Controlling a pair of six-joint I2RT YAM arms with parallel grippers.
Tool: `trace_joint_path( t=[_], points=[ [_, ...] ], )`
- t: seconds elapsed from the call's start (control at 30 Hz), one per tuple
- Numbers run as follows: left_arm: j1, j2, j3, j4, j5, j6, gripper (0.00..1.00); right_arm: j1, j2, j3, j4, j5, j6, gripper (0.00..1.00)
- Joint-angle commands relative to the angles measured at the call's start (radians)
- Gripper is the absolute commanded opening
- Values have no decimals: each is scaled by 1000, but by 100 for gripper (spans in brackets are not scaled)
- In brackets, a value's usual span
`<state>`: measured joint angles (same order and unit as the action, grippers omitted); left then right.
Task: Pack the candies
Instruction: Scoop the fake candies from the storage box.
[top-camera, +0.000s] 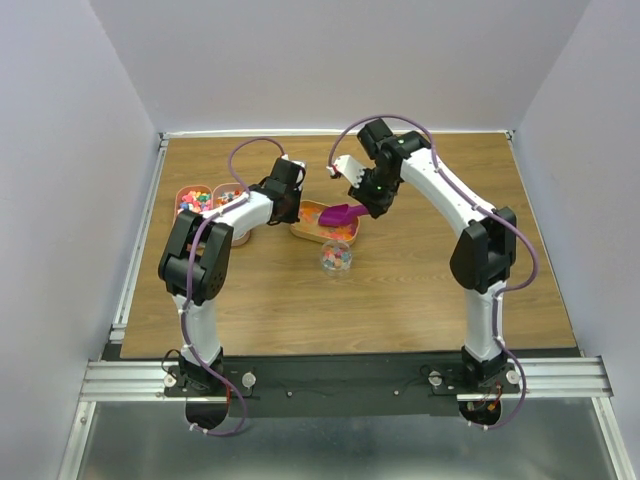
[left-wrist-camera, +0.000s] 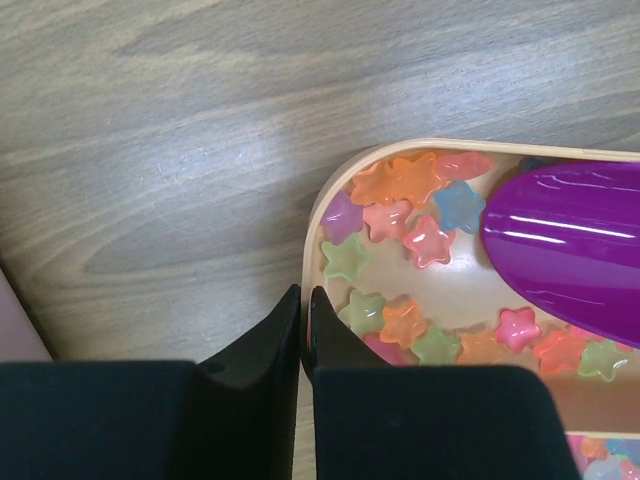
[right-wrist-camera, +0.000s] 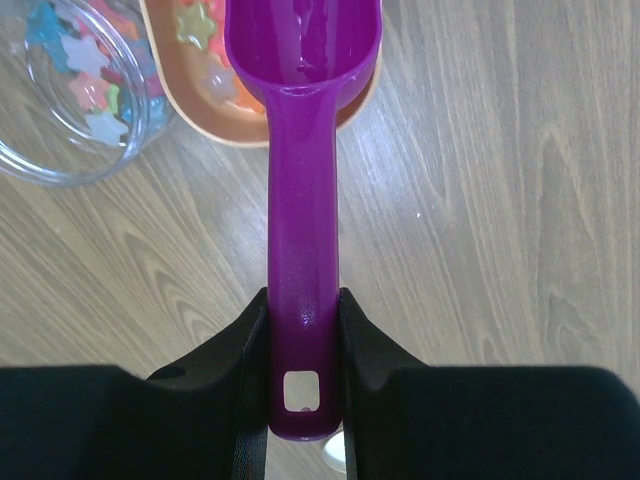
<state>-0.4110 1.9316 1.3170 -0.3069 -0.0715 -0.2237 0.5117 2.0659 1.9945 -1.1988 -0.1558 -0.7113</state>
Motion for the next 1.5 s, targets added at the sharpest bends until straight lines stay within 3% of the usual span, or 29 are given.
trace_joint_path(
  t=[0.0, 0.5, 1.03, 1.47],
  points=[
    [-12, -48, 14, -49, -16, -29, 12, 21, 86, 111, -50, -10, 75, 1],
    [-14, -82, 16, -29, 6, -39, 12, 77, 169, 224, -15, -19, 110, 1],
    [-14, -114, 5, 5, 39, -36, 12, 85, 66, -19, 304, -203, 151, 1],
    [0, -146, 10, 11, -142, -11, 11, 85, -59, -149, 369, -353, 78, 1]
  ],
)
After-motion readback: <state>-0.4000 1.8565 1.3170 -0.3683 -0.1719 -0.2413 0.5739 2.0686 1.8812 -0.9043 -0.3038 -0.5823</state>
